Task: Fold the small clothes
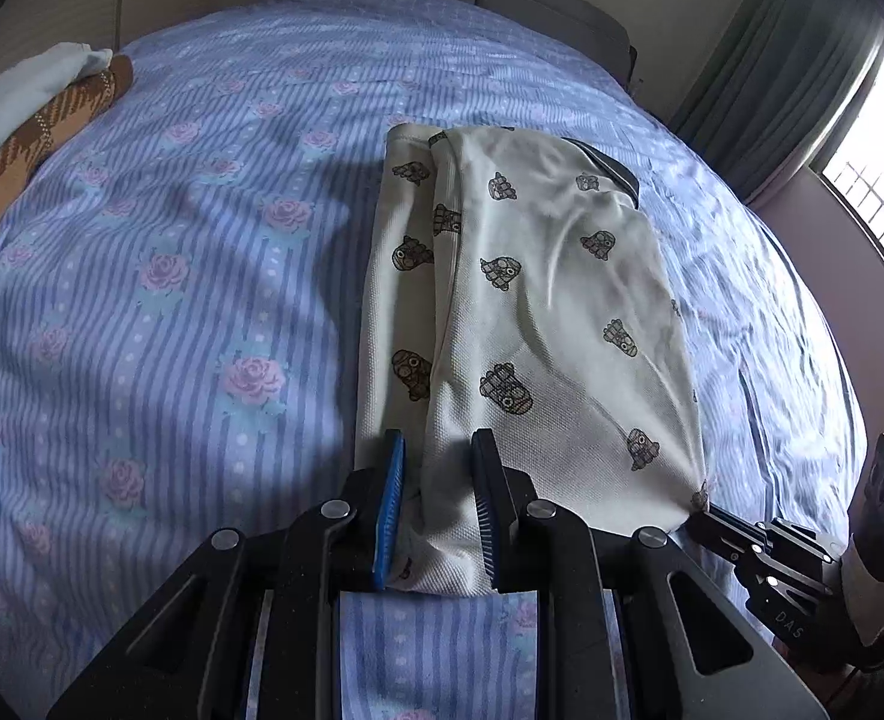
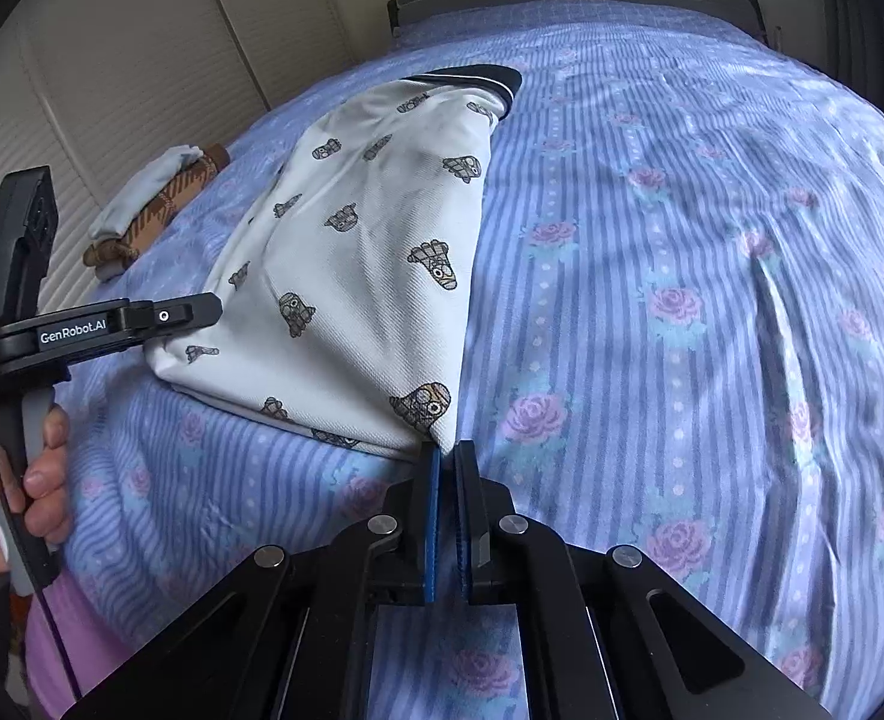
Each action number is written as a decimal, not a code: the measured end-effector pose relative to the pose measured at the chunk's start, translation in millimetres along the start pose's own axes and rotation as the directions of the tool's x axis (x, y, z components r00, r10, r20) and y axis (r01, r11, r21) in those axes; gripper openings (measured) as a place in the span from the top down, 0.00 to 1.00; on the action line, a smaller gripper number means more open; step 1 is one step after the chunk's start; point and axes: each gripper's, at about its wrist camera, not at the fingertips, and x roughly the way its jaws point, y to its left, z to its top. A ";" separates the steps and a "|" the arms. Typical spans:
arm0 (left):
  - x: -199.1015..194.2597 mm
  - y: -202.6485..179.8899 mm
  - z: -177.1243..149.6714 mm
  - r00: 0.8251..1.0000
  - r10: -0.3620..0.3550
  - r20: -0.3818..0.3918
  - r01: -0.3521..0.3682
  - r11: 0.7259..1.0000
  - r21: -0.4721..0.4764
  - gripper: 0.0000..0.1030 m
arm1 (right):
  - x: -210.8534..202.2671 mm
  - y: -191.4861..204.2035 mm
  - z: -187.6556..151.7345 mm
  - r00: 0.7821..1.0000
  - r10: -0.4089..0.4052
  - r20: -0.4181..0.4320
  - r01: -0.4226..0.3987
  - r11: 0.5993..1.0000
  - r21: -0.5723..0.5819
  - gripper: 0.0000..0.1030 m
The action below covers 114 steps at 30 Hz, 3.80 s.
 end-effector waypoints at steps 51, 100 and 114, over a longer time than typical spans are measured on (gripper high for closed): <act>13.8 6.4 -43.0 0.983 -0.099 0.152 0.167 0.819 -0.549 0.56 | 90.2 -67.3 170.2 0.935 0.350 -0.060 -0.329 0.918 0.220 0.35; -199.7 232.6 130.3 0.933 0.059 0.355 0.120 0.879 -0.462 0.87 | 122.7 300.2 396.3 0.776 0.627 -0.074 -0.630 0.775 -0.037 0.87; -131.8 413.5 165.0 0.968 0.087 0.235 0.058 0.833 -0.550 0.86 | 298.6 404.3 429.9 0.797 0.568 -0.205 -0.573 0.819 0.043 0.86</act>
